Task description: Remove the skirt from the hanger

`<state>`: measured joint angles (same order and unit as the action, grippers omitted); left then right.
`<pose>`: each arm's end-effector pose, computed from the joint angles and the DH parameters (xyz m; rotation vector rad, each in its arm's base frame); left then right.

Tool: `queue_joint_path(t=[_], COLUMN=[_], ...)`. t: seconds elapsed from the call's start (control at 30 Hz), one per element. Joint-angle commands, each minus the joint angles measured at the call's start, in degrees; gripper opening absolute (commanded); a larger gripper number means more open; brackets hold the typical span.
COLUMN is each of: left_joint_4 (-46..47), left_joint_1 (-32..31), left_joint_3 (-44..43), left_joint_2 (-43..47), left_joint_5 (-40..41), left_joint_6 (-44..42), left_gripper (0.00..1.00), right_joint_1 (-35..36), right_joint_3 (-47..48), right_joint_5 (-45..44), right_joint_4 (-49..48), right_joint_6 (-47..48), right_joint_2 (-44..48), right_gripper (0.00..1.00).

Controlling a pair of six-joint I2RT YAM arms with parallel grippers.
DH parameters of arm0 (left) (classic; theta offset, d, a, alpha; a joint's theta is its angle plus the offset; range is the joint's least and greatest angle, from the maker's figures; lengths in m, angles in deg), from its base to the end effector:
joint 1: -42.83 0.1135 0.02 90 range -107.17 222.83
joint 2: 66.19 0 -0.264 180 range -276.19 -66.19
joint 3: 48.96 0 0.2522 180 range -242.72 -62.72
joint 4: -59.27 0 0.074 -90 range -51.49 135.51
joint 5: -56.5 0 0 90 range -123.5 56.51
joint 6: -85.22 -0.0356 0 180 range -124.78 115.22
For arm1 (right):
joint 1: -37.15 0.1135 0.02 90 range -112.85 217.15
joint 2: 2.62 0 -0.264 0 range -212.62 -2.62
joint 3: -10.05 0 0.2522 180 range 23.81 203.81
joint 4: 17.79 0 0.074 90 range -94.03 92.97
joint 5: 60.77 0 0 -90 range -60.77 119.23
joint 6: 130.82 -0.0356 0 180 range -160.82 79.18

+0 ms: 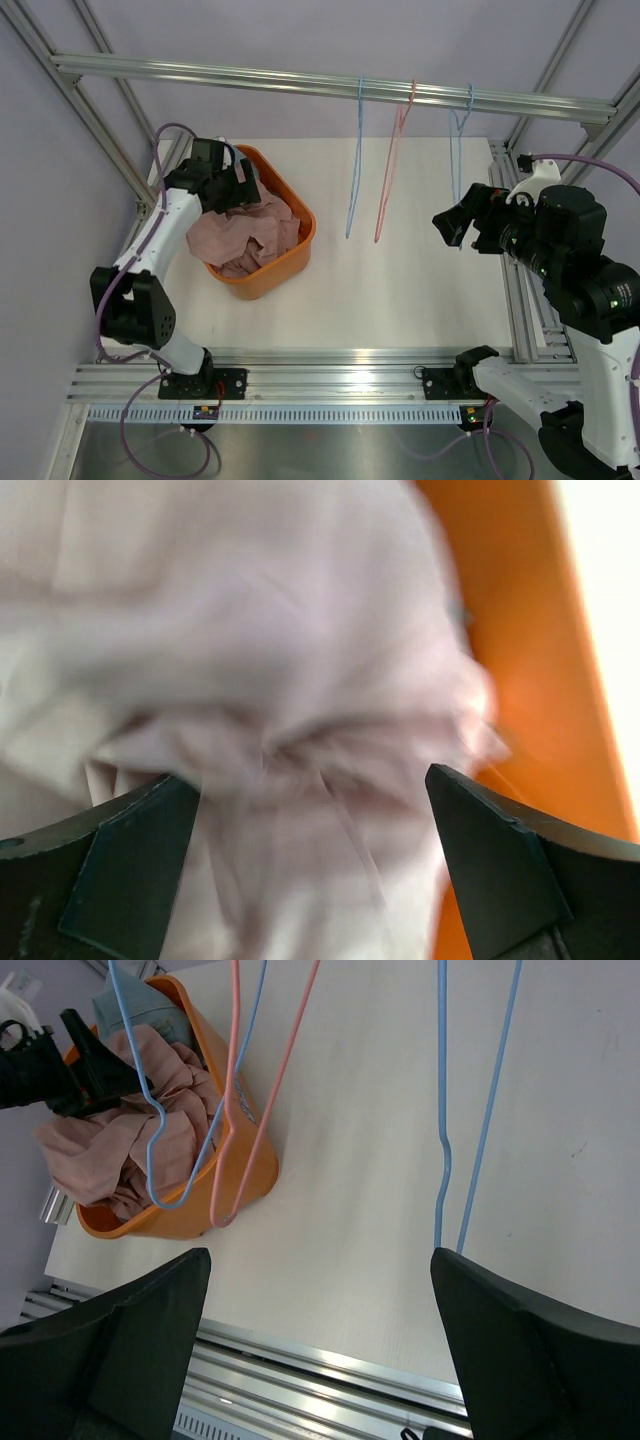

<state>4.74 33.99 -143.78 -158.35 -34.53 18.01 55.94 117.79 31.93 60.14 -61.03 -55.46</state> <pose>0.3453 -0.0543 0.3028 -0.2952 2.4764 -0.2565 0.1002 0.0359 0.4874 -0.0064 2.0050 0.4872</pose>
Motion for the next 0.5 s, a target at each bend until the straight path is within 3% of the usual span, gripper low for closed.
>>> queue_joint_path(t=[0.0, 0.17, 0.27, 0.47], left_joint_4=[0.70, -3.08, -3.09, 12.88], left_joint_1=[-0.65, -0.56, -0.56, -1.18], left_joint_3=[0.63, -1.29, -1.21, 10.90], left_joint_2=[8.74, 17.52, 21.22, 35.63], left_joint_5=[-2.65, -5.19, -11.60, -32.86], left_joint_6=[1.47, 2.17, 3.40, 13.32], left_gripper=[0.99, 0.99, 0.99, 0.99], right_joint_1=[-0.24, -0.15, -0.15, -0.24], right_joint_3=[-1.24, -6.42, -11.59, -26.53], right_joint_5=[1.17, 1.78, 5.80, 12.76], right_joint_4=[0.18, -0.70, -2.37, -11.41], right_joint_6=[-1.06, -2.03, -4.21, -10.28], right_joint_2=[0.71, 3.44, 5.11, 13.98], right_gripper=[0.99, 0.99, 0.99, 0.99])
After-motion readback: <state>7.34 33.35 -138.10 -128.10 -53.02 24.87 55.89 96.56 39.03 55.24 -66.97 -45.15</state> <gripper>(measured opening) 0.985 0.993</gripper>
